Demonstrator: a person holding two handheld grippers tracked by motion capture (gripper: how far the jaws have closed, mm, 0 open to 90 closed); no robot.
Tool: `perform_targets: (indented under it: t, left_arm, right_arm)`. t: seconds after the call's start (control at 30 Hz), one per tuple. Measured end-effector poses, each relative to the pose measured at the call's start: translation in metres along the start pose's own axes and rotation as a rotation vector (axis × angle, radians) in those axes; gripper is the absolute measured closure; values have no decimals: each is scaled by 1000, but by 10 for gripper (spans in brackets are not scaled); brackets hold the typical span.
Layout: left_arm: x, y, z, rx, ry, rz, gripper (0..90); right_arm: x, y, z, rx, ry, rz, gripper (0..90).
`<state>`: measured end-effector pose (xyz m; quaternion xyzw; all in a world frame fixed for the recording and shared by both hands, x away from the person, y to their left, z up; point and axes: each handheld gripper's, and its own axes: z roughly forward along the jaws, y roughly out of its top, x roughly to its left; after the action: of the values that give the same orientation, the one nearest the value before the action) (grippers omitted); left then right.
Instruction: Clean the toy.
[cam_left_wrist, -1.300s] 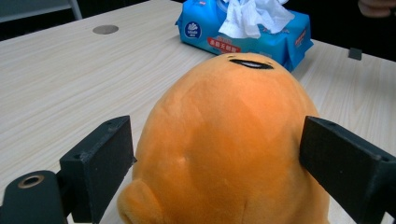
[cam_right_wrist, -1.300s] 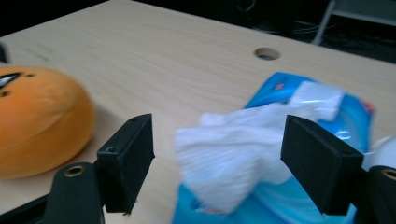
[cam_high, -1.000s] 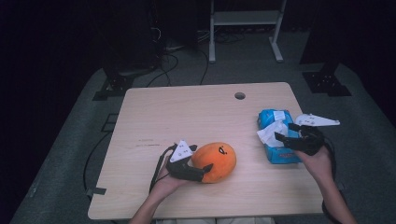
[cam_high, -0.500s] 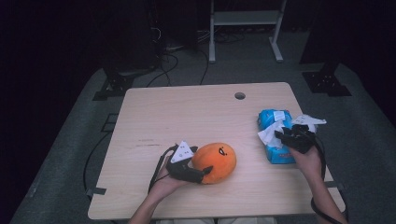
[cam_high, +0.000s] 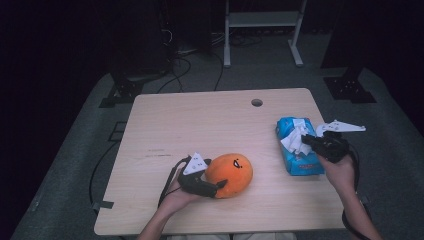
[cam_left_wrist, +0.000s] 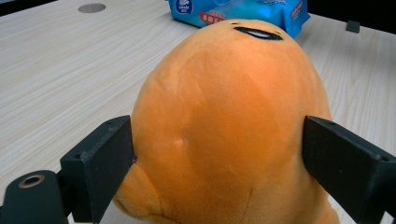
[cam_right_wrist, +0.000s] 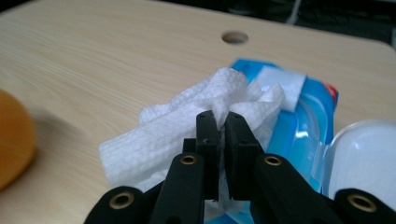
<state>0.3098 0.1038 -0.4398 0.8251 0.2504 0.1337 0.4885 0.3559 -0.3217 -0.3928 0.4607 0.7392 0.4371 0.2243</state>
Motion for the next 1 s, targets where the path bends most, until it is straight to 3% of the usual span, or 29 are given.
perform_targets:
  t: [0.17, 0.2, 0.3, 0.33, 0.37, 0.4, 0.43, 0.5, 0.7, 0.8, 0.97, 1.0]
  left_arm:
    - [2, -3, 0, -2, 1, -11, 104]
    - [3, -3, 0, -2, 1, -14, 104]
    - [3, -4, 1, -7, 0, -15, 105]
    - [3, -4, 1, -7, 0, -15, 106]
    - [3, -3, 1, -5, 1, -13, 106]
    - [3, -3, 1, -5, 1, -13, 106]
    - [3, -4, 1, -6, 1, -14, 106]
    - [3, -4, 1, -7, 0, -16, 106]
    - [2, -4, 1, -9, -6, -14, 107]
    - [2, -4, 1, -11, -7, -9, 107]
    - [0, -3, 2, -4, -4, 10, 107]
    - [0, -3, 3, -6, -2, 11, 108]
  right_arm:
    - [29, 10, -27, -51, 115, -70, 845]
    - [29, 10, -27, -51, 115, -70, 845]
    - [68, 9, -37, -54, 224, -165, 844]
    - [68, 9, -37, -54, 224, -165, 844]
    - [89, 7, -37, -40, 268, -217, 845]
    - [89, 7, -37, -40, 268, -217, 845]
    - [111, 3, -33, -13, 323, -251, 844]
    - [126, -1, -28, 8, 353, -282, 843]
    - [161, -6, -11, 61, 534, -319, 842]
    - [167, -4, -4, 98, 576, -335, 835]
    - [161, -3, 6, 82, 505, -352, 817]
    - [157, -3, 9, 57, 469, -358, 765]
